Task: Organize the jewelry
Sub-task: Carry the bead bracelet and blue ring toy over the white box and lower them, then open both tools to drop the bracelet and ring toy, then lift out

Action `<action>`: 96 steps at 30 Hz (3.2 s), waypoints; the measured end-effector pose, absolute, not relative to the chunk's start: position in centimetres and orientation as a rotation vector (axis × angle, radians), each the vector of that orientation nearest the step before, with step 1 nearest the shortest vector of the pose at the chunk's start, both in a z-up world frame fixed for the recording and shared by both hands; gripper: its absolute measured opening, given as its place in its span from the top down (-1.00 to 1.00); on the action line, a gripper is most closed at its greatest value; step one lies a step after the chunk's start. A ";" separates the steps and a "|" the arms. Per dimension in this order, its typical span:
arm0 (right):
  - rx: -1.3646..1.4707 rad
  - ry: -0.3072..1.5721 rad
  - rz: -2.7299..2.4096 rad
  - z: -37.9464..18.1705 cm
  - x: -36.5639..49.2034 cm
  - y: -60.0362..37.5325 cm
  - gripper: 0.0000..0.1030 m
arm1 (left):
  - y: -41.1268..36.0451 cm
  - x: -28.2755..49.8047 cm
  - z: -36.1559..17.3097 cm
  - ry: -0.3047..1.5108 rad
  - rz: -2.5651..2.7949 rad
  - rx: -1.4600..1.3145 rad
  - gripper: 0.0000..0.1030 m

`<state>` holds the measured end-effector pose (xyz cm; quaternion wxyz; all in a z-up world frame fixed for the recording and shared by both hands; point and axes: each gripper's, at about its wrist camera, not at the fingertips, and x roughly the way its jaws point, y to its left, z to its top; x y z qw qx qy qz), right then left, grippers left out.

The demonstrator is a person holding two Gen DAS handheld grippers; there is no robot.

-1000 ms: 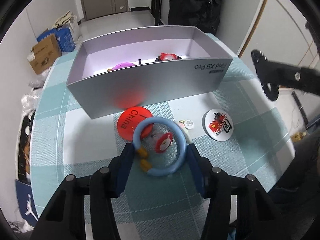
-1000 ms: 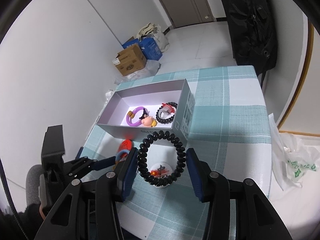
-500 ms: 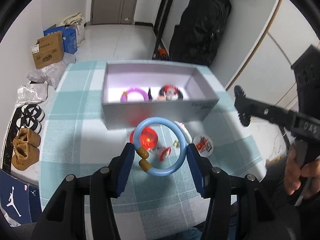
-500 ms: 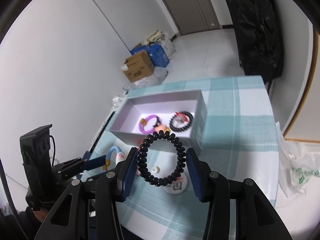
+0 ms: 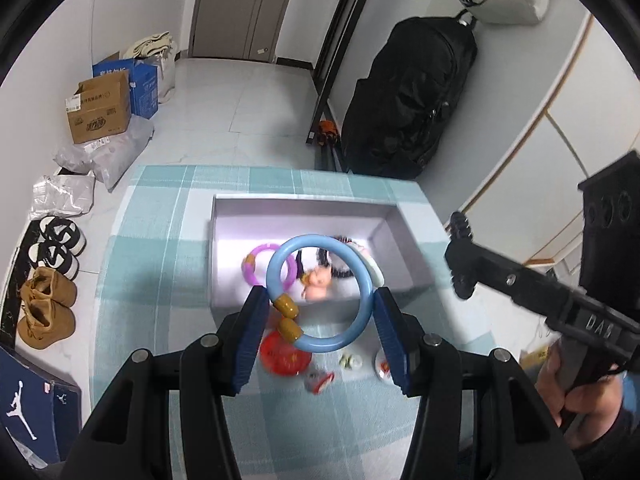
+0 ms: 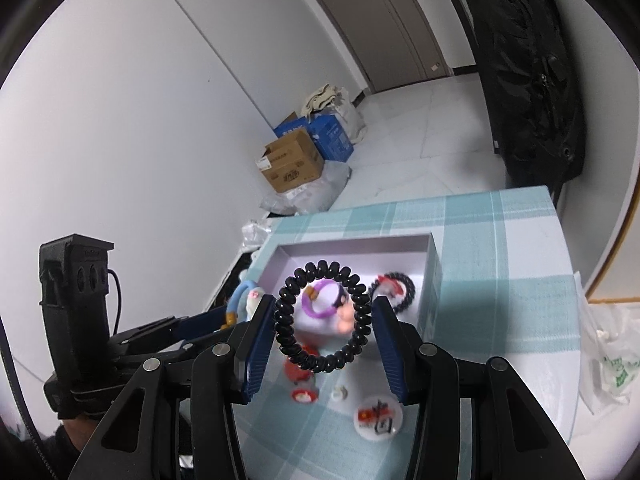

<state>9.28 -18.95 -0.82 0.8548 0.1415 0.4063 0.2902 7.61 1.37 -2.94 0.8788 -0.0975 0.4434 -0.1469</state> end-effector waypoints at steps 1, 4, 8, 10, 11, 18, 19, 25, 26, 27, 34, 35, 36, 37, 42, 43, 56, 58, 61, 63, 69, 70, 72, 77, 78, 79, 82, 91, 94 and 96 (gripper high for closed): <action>0.305 0.854 0.612 -0.8 9.6 -18.9 0.09 | 1.6 7.9 -2.9 0.926 -0.305 -0.206 0.06; 0.321 0.859 0.616 -1.0 10.6 -18.5 0.09 | 1.8 9.0 -2.9 0.935 -0.300 -0.222 0.06; 0.337 0.877 0.625 -1.3 11.9 -17.9 0.09 | 2.0 10.1 -3.3 0.952 -0.300 -0.238 0.06; 0.339 0.881 0.625 -1.4 12.4 -17.6 0.09 | 1.9 10.6 -3.5 0.962 -0.295 -0.236 0.06; 0.340 0.885 0.625 -1.6 12.6 -17.6 0.09 | 1.9 10.9 -3.7 0.967 -0.297 -0.238 0.06; 0.359 0.926 0.599 -2.6 13.9 -17.5 0.09 | 1.5 12.8 -4.3 0.995 -0.310 -0.247 0.06; 0.357 0.930 0.595 -2.7 14.0 -17.5 0.09 | 1.4 13.0 -4.4 1.001 -0.311 -0.248 0.06; 0.356 0.949 0.582 -3.3 14.8 -17.4 0.09 | 1.4 14.0 -5.3 1.034 -0.314 -0.262 0.06; 0.361 0.955 0.579 -3.4 15.0 -17.4 0.09 | 1.5 14.1 -5.4 1.039 -0.314 -0.267 0.06; 0.366 0.961 0.576 -3.5 15.1 -17.4 0.09 | 1.6 14.3 -5.5 1.043 -0.313 -0.272 0.06; 0.378 0.978 0.577 -3.9 15.8 -17.1 0.08 | 1.6 14.8 -6.1 1.062 -0.313 -0.274 0.06; 0.378 0.982 0.577 -4.0 15.9 -17.1 0.08 | 1.5 14.9 -6.1 1.064 -0.314 -0.273 0.06; 0.378 0.986 0.575 -4.1 15.9 -17.2 0.08 | 1.5 14.9 -6.2 1.065 -0.316 -0.272 0.06; 0.379 0.991 0.573 -4.2 16.0 -17.3 0.08 | 1.4 14.9 -6.3 1.069 -0.316 -0.271 0.06; 0.388 1.012 0.563 -4.8 16.2 -17.3 0.08 | 1.5 15.0 -6.5 1.075 -0.323 -0.283 0.06; 0.385 1.011 0.561 -4.8 16.2 -17.3 0.08 | 1.6 15.0 -6.5 1.073 -0.324 -0.289 0.06; 0.384 1.003 0.550 -4.6 15.8 -17.5 -0.02 | 1.9 14.9 -6.5 1.087 -0.367 -0.368 0.05; 0.383 0.993 0.556 -4.4 15.7 -17.6 -0.12 | 1.8 14.6 -6.2 1.071 -0.359 -0.354 0.02; 0.395 0.971 0.557 -4.1 15.4 -17.9 -0.34 | 1.9 14.1 -5.7 1.053 -0.358 -0.354 -0.12; 0.402 0.954 0.557 -3.8 15.2 -18.3 -0.39 | 2.0 13.8 -5.5 1.043 -0.340 -0.340 -0.14; 0.414 0.931 0.532 -3.5 14.5 -19.4 -0.40 | 2.7 12.4 -4.7 1.007 -0.319 -0.342 -0.15; 0.415 0.927 0.527 -3.4 14.3 -19.5 -0.41 | 2.7 12.2 -4.5 0.999 -0.309 -0.333 -0.15; 0.418 0.914 0.521 -3.2 13.9 -20.0 -0.41 | 2.6 11.5 -4.3 0.982 -0.272 -0.294 -0.15; 0.424 0.871 0.521 -2.4 12.7 -20.8 -0.42 | 3.0 9.9 -4.0 0.948 -0.240 -0.271 -0.15; 0.425 0.863 0.520 -2.2 12.4 -21.0 -0.43 | 3.1 9.5 -4.1 0.944 -0.225 -0.264 -0.16; 0.425 0.859 0.520 -2.1 12.2 -21.1 -0.44 | 3.1 9.2 -4.1 0.943 -0.218 -0.261 -0.16; 0.422 0.846 0.522 -1.9 11.4 -21.4 -0.50 | 3.2 8.5 -4.3 0.949 -0.201 -0.252 -0.16; 0.358 0.830 0.529 -1.4 8.9 -21.5 -0.63 | 1.7 5.7 -3.5 0.878 -0.164 -0.138 -0.37; 0.327 0.823 0.531 -1.1 7.8 -21.5 -0.67 | 1.4 4.7 -3.3 0.850 -0.150 -0.127 -0.42; 0.301 0.813 0.532 -0.9 7.0 -21.5 -0.71 | 1.4 4.2 -3.3 0.841 -0.136 -0.124 -0.48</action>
